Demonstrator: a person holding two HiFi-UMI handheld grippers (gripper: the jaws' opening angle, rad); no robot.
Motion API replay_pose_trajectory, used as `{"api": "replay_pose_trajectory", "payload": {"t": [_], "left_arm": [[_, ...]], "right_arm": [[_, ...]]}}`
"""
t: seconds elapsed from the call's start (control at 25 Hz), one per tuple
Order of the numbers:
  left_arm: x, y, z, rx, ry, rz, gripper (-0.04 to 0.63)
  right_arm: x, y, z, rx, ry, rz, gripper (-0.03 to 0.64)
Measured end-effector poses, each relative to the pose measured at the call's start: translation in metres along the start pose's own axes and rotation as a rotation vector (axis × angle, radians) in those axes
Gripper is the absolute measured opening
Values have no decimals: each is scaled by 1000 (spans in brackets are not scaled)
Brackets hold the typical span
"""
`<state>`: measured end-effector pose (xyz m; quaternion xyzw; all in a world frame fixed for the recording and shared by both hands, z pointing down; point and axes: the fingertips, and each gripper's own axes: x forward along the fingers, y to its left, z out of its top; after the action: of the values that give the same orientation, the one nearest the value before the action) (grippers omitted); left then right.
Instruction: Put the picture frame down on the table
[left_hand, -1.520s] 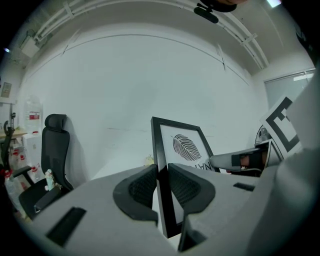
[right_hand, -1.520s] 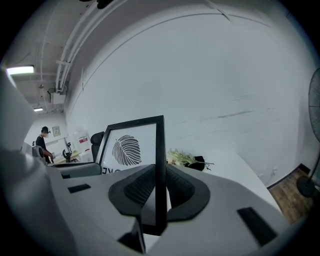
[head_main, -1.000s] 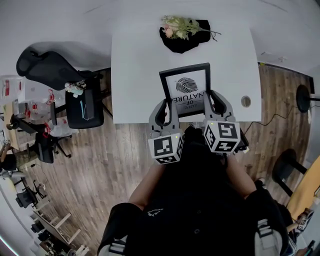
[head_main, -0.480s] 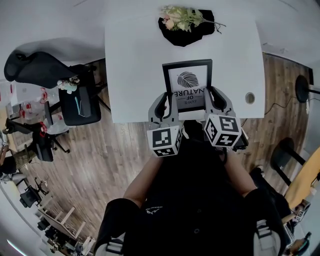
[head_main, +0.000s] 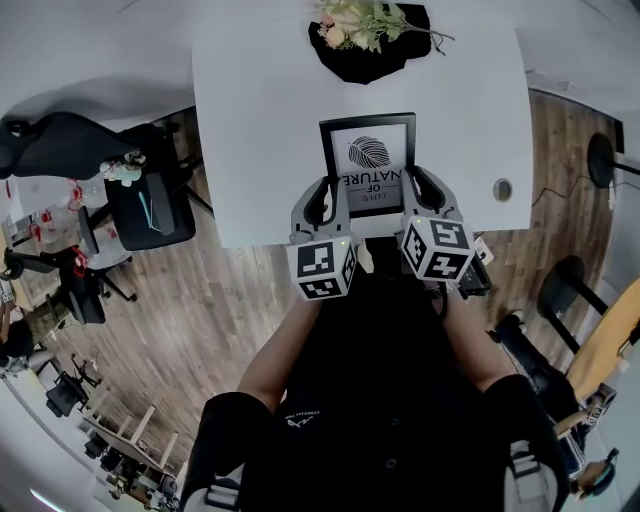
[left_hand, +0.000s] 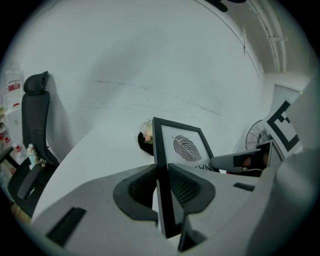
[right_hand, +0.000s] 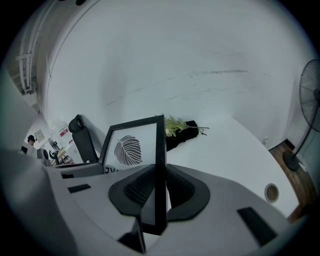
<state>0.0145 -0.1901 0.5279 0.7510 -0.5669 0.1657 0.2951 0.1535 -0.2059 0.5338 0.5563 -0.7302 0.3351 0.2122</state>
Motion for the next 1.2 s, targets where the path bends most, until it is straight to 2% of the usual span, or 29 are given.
{"api": "replay_pose_trajectory", "payload": {"t": [0.84,1.0,1.2], "left_arm": [[62,41,-76,-85,243,3,78],[72,48,-92,-126,295,12,78],[81,54,-104,-131,330,19,78]], "right_arm": [[75,-13,-68,56,245,-27,66],[88,-16,-80,27,275,-31,66],[101,-19,-92,44,312,-32,66]]}}
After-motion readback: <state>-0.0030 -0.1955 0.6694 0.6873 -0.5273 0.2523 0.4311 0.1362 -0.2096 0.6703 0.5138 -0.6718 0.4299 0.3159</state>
